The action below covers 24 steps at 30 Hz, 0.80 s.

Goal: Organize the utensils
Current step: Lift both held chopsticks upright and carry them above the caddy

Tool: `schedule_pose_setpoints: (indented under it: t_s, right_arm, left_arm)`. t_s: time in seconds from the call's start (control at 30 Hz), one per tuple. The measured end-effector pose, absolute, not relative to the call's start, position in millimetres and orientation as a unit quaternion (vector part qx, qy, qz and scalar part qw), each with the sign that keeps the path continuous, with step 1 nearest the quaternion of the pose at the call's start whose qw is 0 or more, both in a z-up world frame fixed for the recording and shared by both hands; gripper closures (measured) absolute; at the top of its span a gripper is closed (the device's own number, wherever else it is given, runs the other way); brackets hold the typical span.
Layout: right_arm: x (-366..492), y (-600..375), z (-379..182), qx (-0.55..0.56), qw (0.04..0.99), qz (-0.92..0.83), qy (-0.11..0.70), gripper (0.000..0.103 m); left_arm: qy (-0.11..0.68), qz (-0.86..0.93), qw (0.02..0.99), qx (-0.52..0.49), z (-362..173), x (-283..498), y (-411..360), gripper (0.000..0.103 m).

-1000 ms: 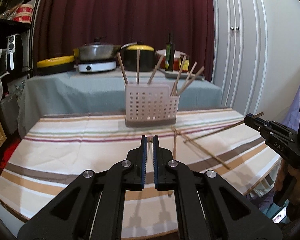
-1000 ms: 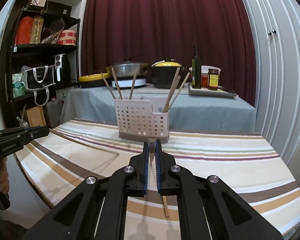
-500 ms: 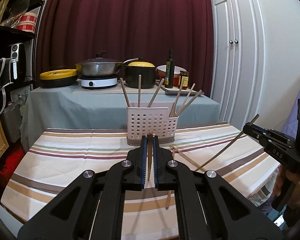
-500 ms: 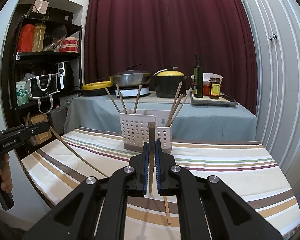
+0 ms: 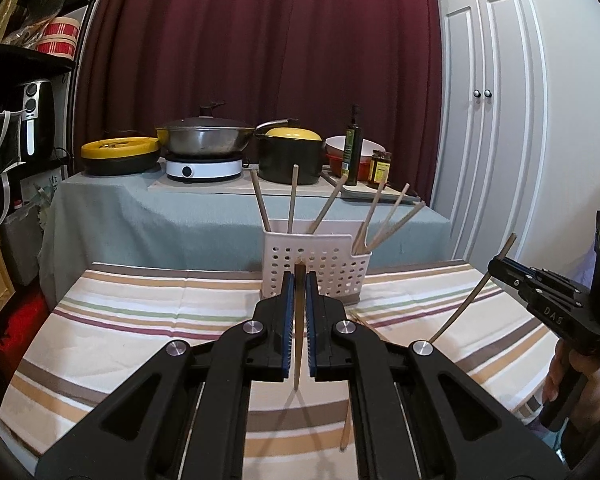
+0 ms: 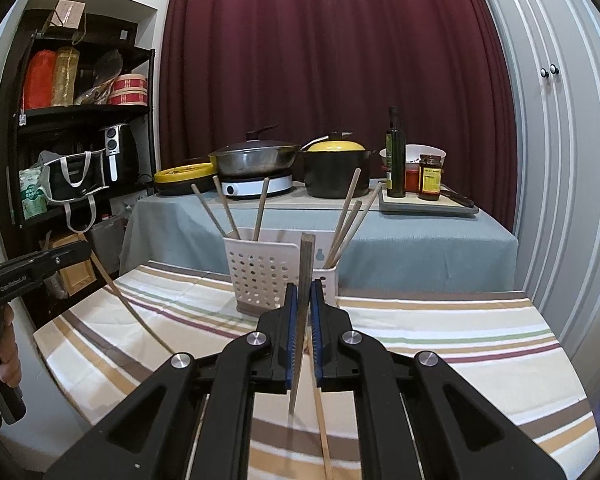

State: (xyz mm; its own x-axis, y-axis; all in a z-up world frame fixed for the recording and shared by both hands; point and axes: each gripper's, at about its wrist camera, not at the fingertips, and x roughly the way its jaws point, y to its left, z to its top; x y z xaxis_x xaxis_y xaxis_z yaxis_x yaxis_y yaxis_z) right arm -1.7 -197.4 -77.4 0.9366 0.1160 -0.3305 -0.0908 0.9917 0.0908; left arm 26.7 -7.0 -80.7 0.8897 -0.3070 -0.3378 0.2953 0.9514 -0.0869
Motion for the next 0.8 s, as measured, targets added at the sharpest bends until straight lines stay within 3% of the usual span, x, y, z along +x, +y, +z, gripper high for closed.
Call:
schedule_pose_setpoints:
  t_s: [0.8]
  right_arm:
    - [23.5, -199.9, -66.4, 0.038, 0.986, 0.055, 0.152, 0.095]
  left_arm:
    - [0.157, -0.144, 0.977, -0.02, -63.5, 60.4, -9.5, 0.097]
